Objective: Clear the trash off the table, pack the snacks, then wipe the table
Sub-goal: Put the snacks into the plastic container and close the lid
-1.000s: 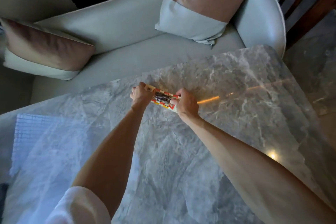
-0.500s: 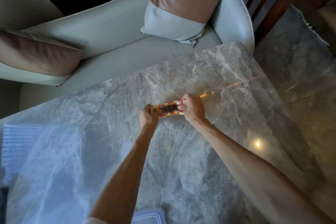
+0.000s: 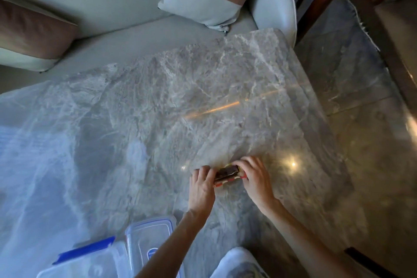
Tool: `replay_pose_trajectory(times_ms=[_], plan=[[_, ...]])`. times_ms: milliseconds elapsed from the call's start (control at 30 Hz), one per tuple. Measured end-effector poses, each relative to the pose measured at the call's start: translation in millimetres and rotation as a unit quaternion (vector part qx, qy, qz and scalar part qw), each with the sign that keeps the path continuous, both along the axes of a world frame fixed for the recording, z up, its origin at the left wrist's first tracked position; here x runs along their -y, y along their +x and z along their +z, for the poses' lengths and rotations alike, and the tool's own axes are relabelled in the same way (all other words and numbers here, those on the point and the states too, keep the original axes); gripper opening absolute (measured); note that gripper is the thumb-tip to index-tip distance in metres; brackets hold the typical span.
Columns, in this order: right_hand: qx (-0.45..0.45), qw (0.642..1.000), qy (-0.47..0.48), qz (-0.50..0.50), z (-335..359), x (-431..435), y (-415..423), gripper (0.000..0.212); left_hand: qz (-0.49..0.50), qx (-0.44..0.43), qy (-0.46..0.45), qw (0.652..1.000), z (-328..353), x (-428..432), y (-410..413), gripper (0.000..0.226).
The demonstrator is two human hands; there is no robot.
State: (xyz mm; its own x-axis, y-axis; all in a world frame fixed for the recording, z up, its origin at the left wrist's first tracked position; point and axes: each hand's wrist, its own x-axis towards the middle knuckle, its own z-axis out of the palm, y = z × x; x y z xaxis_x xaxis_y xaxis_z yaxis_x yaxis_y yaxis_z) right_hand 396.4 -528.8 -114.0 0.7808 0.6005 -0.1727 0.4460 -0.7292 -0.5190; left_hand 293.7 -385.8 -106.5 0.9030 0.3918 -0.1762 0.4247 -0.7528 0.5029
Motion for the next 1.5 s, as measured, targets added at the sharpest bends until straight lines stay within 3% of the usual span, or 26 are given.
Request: replay_pose_trajectory(times_ms=[100,167,233,300,367,433,500,567,667,800,1000,1133,1233,1333,1500], plan=[[-0.085,0.996,0.012,-0.017,0.8,-2.6,14.8,0.027,0.008,0.005,-0.06,0.998,-1.7,-8.9,6.4,0.024],[-0.232,0.972,0.001,-0.024,5.5,-3.9,30.4,0.012,0.083,-0.018,-0.184,0.979,3.2,-24.1,14.9,0.025],[-0.376,0.926,0.02,-0.029,15.9,-4.0,37.7,0.008,0.163,-0.056,-0.305,0.937,11.3,-40.2,13.3,0.029],[-0.437,0.898,0.039,-0.04,28.0,-6.3,35.5,0.006,0.202,-0.09,-0.412,0.884,23.0,-52.1,-0.9,0.03],[-0.482,0.872,0.07,-0.057,39.5,-15.0,26.4,0.022,0.221,-0.1,-0.509,0.825,37.9,-62.3,-25.0,0.028],[-0.536,0.833,0.11,-0.089,53.7,-30.0,11.2,0.028,0.223,-0.078,-0.567,0.789,53.4,-73.2,-52.2,0.025],[-0.576,0.795,0.146,-0.123,67.8,-47.1,-9.3,0.015,0.235,-0.041,-0.604,0.76,69.0,-85.8,-79.9,0.02],[-0.588,0.781,0.164,-0.132,82.5,-65.3,-37.1,0.008,0.247,-0.002,-0.622,0.743,83.7,-102.0,-110.0,0.02],[-0.56,0.801,0.174,-0.115,103.4,-101.2,-95.1,0.01,0.259,0.033,-0.6,0.756,99.9,-133.3,-165.6,0.017],[-0.478,0.856,0.163,-0.112,117.6,-156.3,-187.0,0.021,0.313,0.05,-0.568,0.759,116.7,-175.9,-253.3,0.022],[-0.406,0.904,0.076,-0.108,99.5,-204.3,-316.0,0.015,0.387,-0.021,-0.469,0.794,117.9,-209.7,-368.4,0.011],[-0.321,0.942,-0.01,-0.093,89.0,-221.8,-352.5,0.021,0.424,-0.049,-0.399,0.811,98.9,-207.2,-390.5,0.005],[-0.289,0.948,-0.095,-0.09,83.2,-229.1,-363.0,0.028,0.41,-0.076,-0.356,0.836,91.1,-198.5,-383.1,0.005],[-0.3,0.94,-0.107,-0.118,81.2,-234.0,-367.1,0.034,0.393,-0.088,-0.33,0.854,86.7,-192.0,-375.4,0.021],[-0.335,0.917,-0.148,-0.159,76.7,-234.2,-376.0,0.044,0.386,-0.104,-0.355,0.845,77.3,-188.2,-375.9,0.024]])
